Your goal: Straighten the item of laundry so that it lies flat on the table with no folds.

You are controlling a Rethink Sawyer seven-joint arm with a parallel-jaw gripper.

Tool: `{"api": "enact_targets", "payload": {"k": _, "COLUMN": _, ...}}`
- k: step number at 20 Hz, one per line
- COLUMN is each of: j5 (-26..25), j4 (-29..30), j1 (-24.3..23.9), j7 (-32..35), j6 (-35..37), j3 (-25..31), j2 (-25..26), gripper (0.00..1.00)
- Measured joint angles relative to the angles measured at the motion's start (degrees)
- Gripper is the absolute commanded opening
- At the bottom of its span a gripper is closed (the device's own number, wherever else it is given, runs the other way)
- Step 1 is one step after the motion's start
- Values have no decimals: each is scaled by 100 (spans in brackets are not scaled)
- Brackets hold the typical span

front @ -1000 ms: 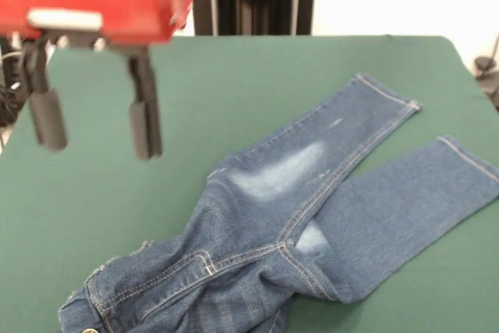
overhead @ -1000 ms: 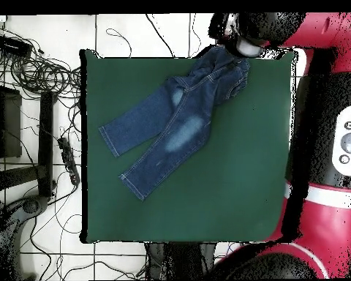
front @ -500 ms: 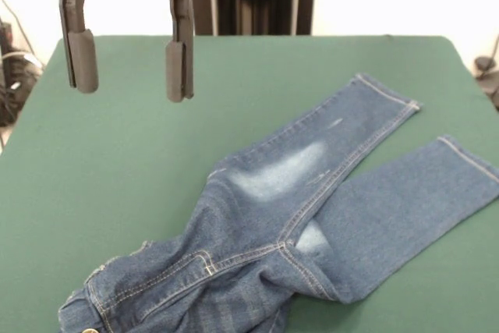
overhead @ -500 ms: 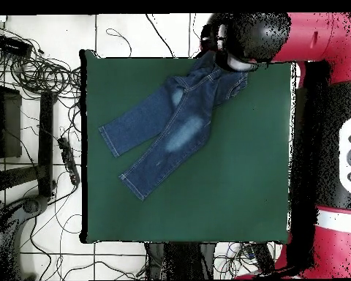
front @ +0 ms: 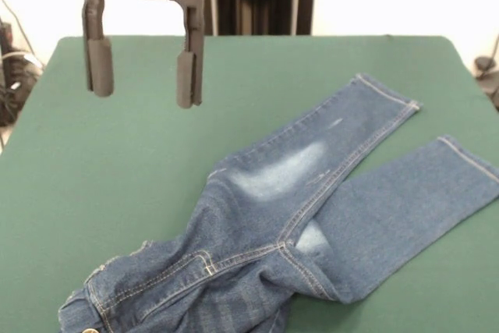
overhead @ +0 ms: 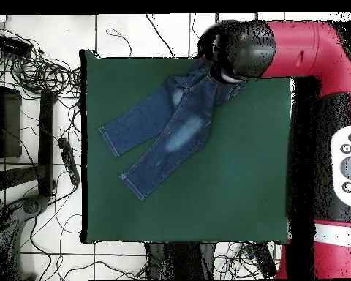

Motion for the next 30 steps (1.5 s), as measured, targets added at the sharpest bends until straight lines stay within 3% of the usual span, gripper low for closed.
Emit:
{"api": "enact_targets", "payload": {"k": 7, "j5": 167, "j4": 280, "j1": 466, "j7": 890, "j6": -466, "j3": -716, "j2": 6, "gripper": 100}}
{"api": "enact_targets", "payload": {"k": 14, "j5": 659, "j4": 482, "j1": 815, "j7": 1486, "j6": -664, "j3": -1126, "j2": 32, "gripper": 100}}
{"api": "enact_targets", "payload": {"k": 30, "j5": 1405, "j4": 724, "j1": 1178, "j7": 1663, "j6": -1387, "j3": -1785, "j2": 284, "gripper": 100}}
